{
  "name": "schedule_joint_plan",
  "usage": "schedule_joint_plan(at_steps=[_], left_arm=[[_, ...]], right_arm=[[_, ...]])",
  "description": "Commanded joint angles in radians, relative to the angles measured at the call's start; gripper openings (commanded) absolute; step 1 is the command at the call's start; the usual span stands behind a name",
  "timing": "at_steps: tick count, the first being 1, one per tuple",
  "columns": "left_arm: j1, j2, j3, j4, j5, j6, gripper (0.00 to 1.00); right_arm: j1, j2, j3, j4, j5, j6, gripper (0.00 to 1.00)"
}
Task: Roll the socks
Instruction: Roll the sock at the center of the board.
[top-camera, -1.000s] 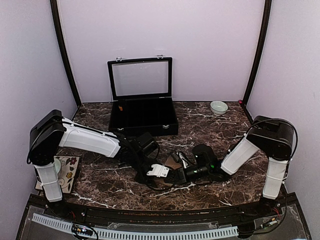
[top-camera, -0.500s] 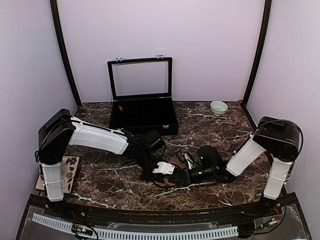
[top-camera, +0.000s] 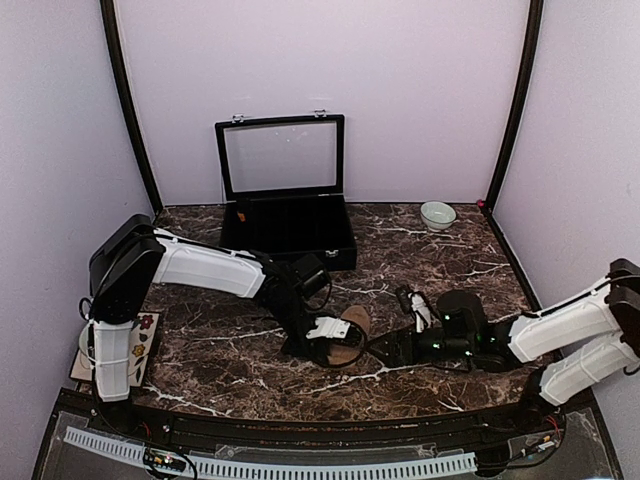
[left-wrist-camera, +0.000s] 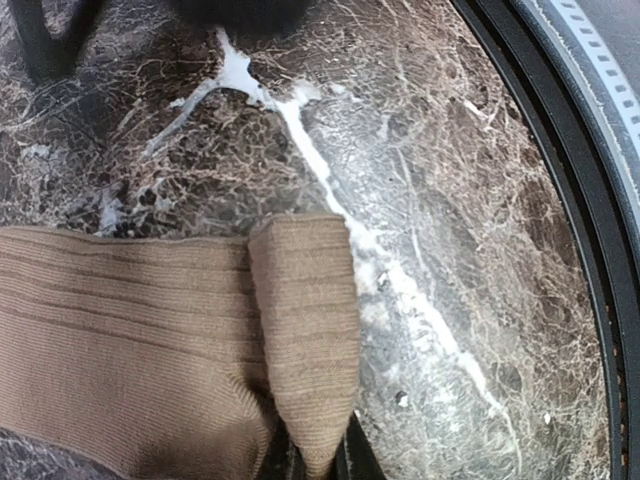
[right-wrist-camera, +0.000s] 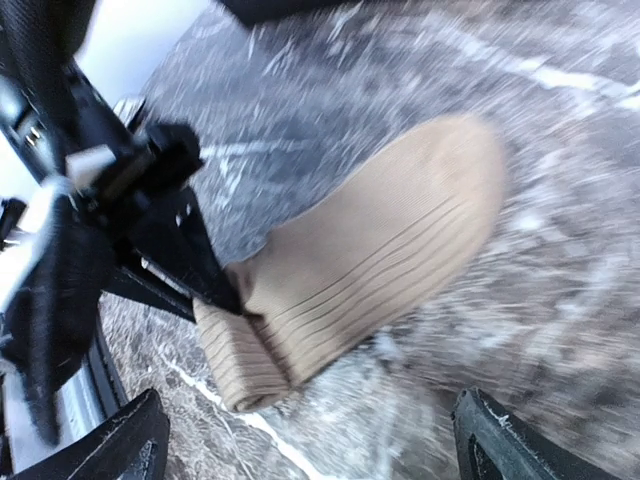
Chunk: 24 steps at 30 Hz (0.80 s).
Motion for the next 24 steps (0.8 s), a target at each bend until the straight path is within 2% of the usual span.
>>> schedule_joint_plan(at_steps=[1, 4, 6, 8, 10, 13, 16, 19, 24], left_arm=[[-0.003, 0.093, -0.048, -0.213, -0.029, -0.026, 0.00], [0.001, 0.119, -0.031, -0.239, -0.040, -0.069, 0.00], [0.004, 0.128, -0.019, -0.263, -0.034, -0.084, 0.00], [0.012, 0.130, -0.011, -0.276, -0.016, -0.102, 0.00], [0.031, 0.136, 0.006, -0.298, 0.041, -0.115, 0.00], [0.071, 0.186, 0.067, -0.384, 0.155, -0.115, 0.00], [0.090, 0.254, 0.138, -0.491, 0.212, -0.082, 0.00], [0.092, 0.304, 0.176, -0.550, 0.218, -0.069, 0.00], [0.092, 0.364, 0.210, -0.556, 0.144, -0.111, 0.00]], right_arm=[[0.009, -0.196, -0.068, -0.054, 0.245, 0.002, 0.99], [0.002, -0.330, -0.125, -0.059, 0.314, 0.165, 0.99], [0.002, -0.376, -0.205, 0.029, 0.295, 0.206, 0.99], [0.002, -0.404, -0.258, 0.164, 0.239, 0.146, 0.99], [0.039, -0.430, -0.237, 0.110, 0.284, 0.060, 0.99], [0.208, -0.428, -0.185, -0.005, 0.470, -0.128, 0.97], [0.326, -0.350, -0.126, -0.049, 0.536, -0.275, 0.85], [0.396, -0.251, -0.129, 0.045, 0.494, -0.438, 0.70], [0.475, -0.099, -0.068, 0.103, 0.611, -0.631, 0.64]])
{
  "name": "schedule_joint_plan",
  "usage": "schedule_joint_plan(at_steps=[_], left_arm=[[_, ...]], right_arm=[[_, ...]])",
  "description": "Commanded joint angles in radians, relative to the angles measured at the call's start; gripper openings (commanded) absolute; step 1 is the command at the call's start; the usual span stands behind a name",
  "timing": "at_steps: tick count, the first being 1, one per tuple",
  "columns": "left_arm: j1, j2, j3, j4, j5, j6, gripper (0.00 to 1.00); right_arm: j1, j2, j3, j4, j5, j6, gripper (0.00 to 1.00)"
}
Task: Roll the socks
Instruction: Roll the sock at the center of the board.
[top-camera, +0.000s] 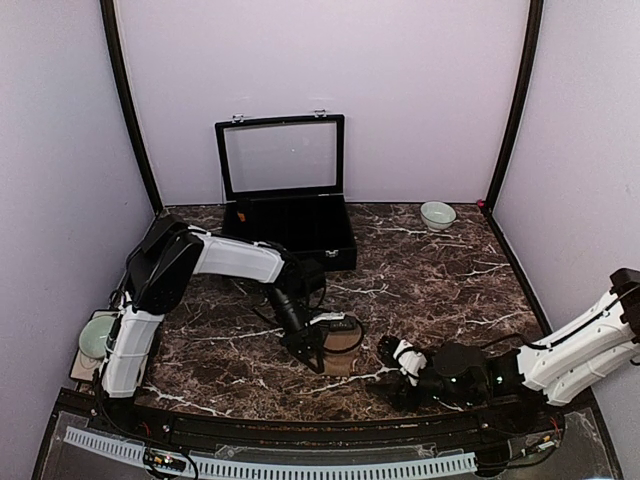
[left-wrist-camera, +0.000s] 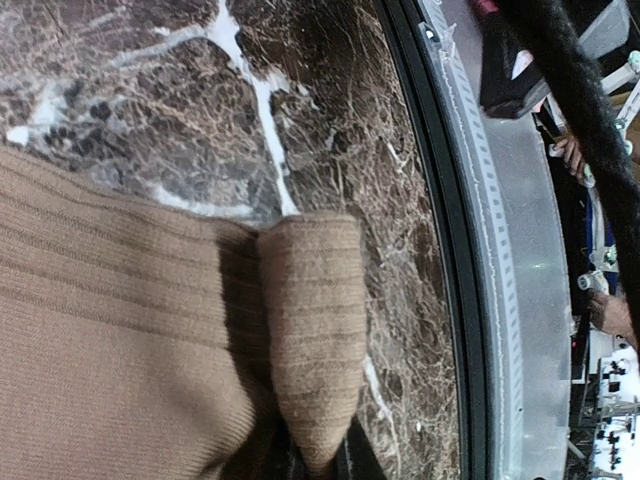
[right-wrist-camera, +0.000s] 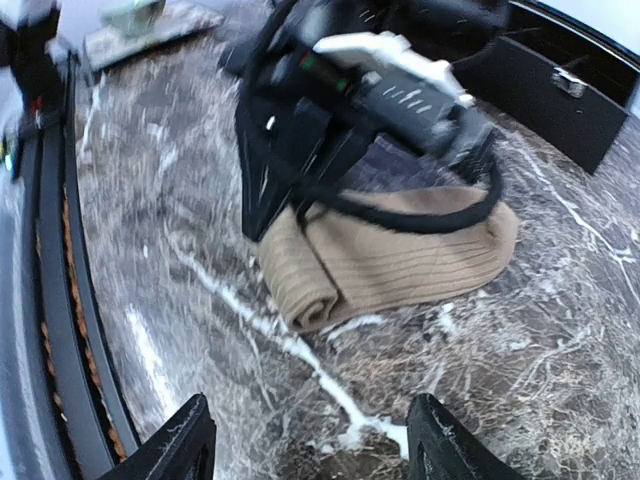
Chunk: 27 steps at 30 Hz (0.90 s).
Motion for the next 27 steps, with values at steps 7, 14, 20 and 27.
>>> schedule_joint_plan(at_steps=[7, 14, 20, 27], left_arm=[[-0.014, 0.145, -0.034, -0.121, -0.304, -0.061, 0.00], [-0.014, 0.157, -0.025, -0.096, -0.366, -0.092, 0.01], [-0.014, 0.162, -0.027, -0.086, -0.382, -0.095, 0.03], [-0.014, 0.154, -0.031, -0.079, -0.388, -0.088, 0.05]], right_arm=[[0.047, 0.298, 0.161, 0.229, 0.075, -0.405, 0.55], [0.046, 0.491, 0.286, 0.296, -0.004, -0.478, 0.49], [0.030, 0.574, 0.311, 0.364, 0.000, -0.470, 0.43], [-0.014, 0.612, 0.280, 0.348, -0.064, -0.386, 0.31]])
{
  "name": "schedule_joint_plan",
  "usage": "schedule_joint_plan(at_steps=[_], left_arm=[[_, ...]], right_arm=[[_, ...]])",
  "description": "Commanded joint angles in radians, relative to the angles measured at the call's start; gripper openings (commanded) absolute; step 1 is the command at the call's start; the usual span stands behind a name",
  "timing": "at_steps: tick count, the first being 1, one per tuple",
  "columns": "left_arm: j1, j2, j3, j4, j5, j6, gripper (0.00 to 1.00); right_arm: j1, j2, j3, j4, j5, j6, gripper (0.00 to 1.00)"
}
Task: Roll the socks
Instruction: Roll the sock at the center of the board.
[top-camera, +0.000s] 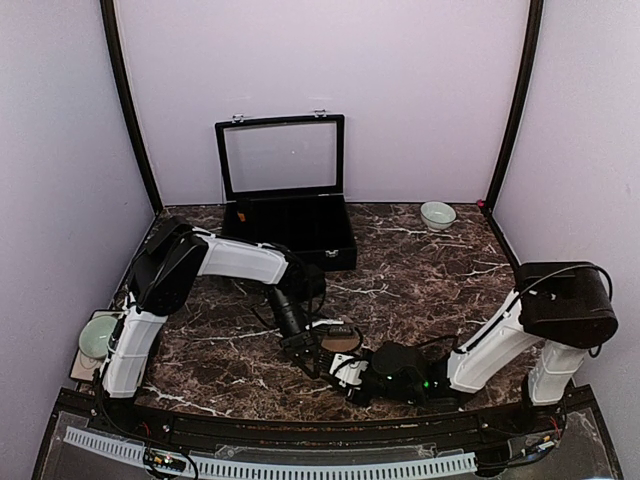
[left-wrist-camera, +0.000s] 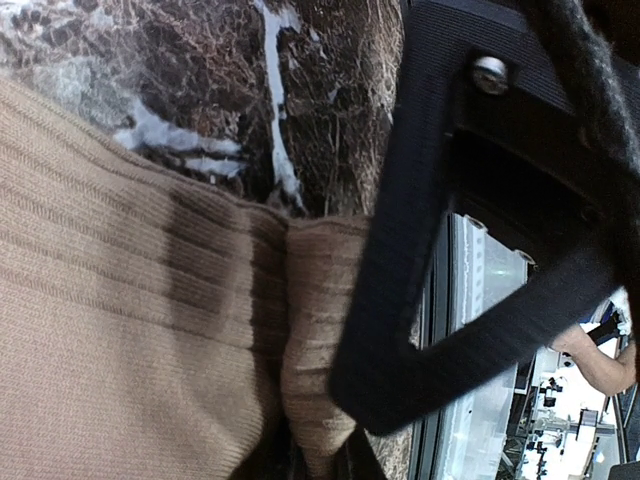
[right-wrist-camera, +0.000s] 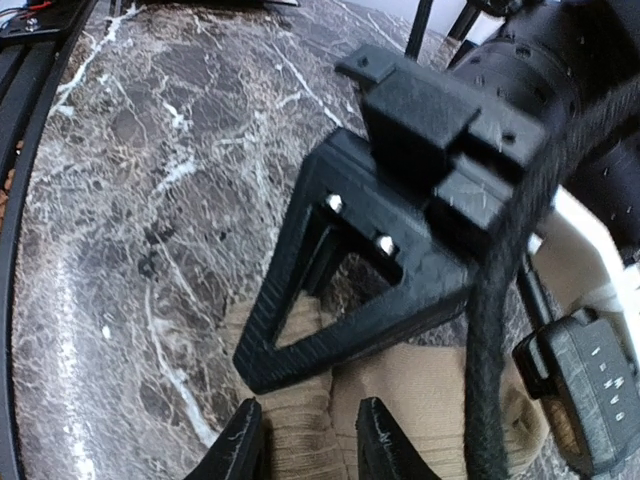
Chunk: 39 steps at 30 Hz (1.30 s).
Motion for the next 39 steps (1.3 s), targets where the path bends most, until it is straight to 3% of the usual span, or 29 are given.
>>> schedule_joint_plan(at_steps=[1, 7, 10, 11, 12, 13, 14, 22, 26, 28, 31, 34, 36, 39], left_arm=[[-0.006, 0.116, -0.067, 0.044, -0.379, 0.001, 0.05], [-0.006, 0.101, -0.068, 0.050, -0.376, 0.007, 0.06], [-0.005, 0.070, -0.076, 0.068, -0.386, 0.003, 0.12], [-0.004, 0.056, -0.079, 0.073, -0.390, 0.001, 0.23], [-0.002, 0.038, -0.081, 0.080, -0.390, -0.003, 0.78], [-0.001, 0.018, -0.088, 0.090, -0.393, -0.006, 0.96], [0.000, -0.004, -0.100, 0.101, -0.397, -0.010, 0.99], [0.014, -0.389, -0.338, 0.399, -0.595, -0.059, 0.99], [0.018, -0.617, -0.478, 0.586, -0.783, -0.063, 0.99], [0.019, -0.697, -0.555, 0.761, -0.930, -0.107, 0.99], [0.037, -0.756, -0.624, 0.881, -1.174, -0.207, 0.99], [0.092, -0.831, -0.606, 0.758, -0.942, -0.165, 0.98], [0.089, -0.865, -0.634, 0.753, -0.835, -0.096, 0.89], [0.062, -0.838, -0.628, 0.649, -0.705, -0.018, 0.88]], right_arm=[[-0.014, 0.039, -0.017, 0.022, -0.034, 0.049, 0.31], [-0.023, 0.055, -0.012, -0.074, -0.060, 0.082, 0.25], [-0.031, 0.055, -0.002, -0.140, -0.073, 0.102, 0.20], [-0.035, 0.054, 0.003, -0.164, -0.079, 0.107, 0.16], [-0.040, 0.052, 0.012, -0.189, -0.085, 0.111, 0.09], [-0.045, 0.050, 0.020, -0.227, -0.094, 0.116, 0.03], [-0.049, 0.049, 0.025, -0.251, -0.100, 0.121, 0.00], [-0.084, 0.021, 0.046, -0.362, -0.152, 0.192, 0.00], [-0.091, 0.007, 0.044, -0.371, -0.172, 0.215, 0.00], [-0.095, 0.005, 0.051, -0.386, -0.183, 0.218, 0.00], [-0.100, 0.003, 0.059, -0.394, -0.201, 0.232, 0.00], [-0.122, 0.002, 0.073, -0.398, -0.257, 0.270, 0.00], [-0.140, 0.003, 0.088, -0.410, -0.288, 0.303, 0.00], [-0.187, 0.007, 0.118, -0.444, -0.352, 0.400, 0.00]])
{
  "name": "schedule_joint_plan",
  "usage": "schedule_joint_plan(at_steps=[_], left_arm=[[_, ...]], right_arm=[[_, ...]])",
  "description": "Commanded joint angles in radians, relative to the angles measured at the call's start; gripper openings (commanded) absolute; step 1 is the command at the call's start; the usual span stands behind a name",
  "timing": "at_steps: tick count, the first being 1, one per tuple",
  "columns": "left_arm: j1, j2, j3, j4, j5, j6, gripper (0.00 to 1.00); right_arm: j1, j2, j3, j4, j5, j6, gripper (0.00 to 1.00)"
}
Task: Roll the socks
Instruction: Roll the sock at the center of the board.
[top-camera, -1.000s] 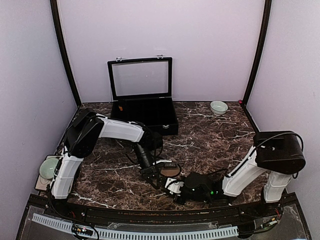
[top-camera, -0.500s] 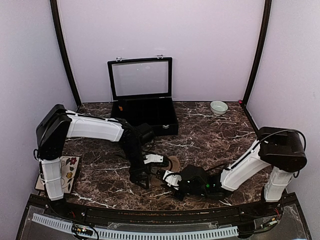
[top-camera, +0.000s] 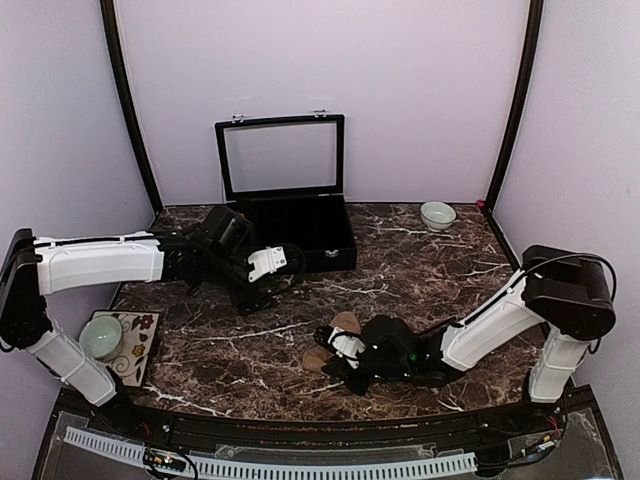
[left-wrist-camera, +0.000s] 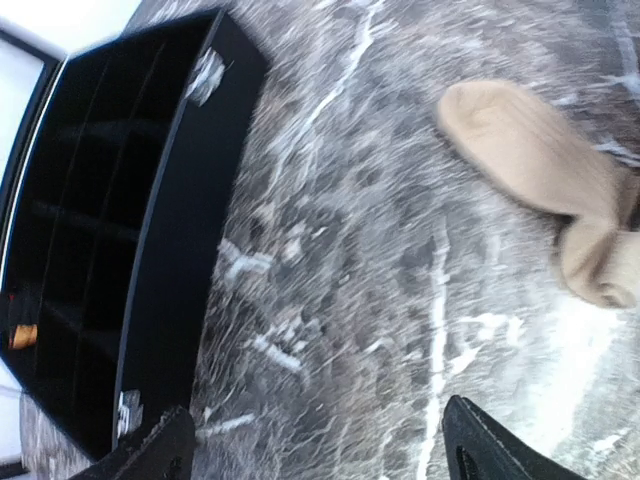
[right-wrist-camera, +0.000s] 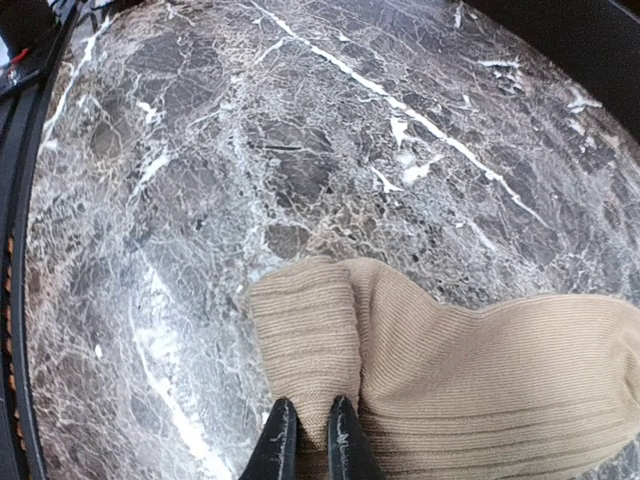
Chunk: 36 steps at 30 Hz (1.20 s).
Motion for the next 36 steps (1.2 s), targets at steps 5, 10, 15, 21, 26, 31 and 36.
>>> schedule_joint_plan(at_steps=[5, 10, 15, 21, 26, 31, 36], left_arm=[[-0.164, 0.031, -0.039, -0.157, 0.273, 0.219, 0.77], [-0.242, 0.105, -0.006, -0.158, 0.321, 0.275, 0.73], [-0.275, 0.216, 0.079, -0.139, 0.268, 0.318, 0.66], [-0.280, 0.307, 0.152, -0.095, 0.242, 0.330, 0.50], [-0.289, 0.329, 0.136, -0.057, 0.225, 0.351, 0.48], [-0.293, 0.366, 0.129, -0.035, 0.200, 0.368, 0.48], [-0.295, 0.408, 0.135, -0.027, 0.180, 0.369, 0.19]], right_arm=[[-0.120, 0.019, 0.016, -0.159, -0.269, 0.257, 0.00], [-0.224, 0.065, 0.015, -0.139, -0.427, 0.373, 0.00], [-0.287, 0.097, -0.017, -0.077, -0.501, 0.448, 0.00], [-0.302, 0.133, -0.014, -0.058, -0.543, 0.487, 0.00], [-0.311, 0.149, -0.012, -0.059, -0.558, 0.495, 0.00], [-0.321, 0.155, -0.011, -0.052, -0.572, 0.500, 0.00], [-0.321, 0.154, -0.009, -0.050, -0.585, 0.499, 0.00]])
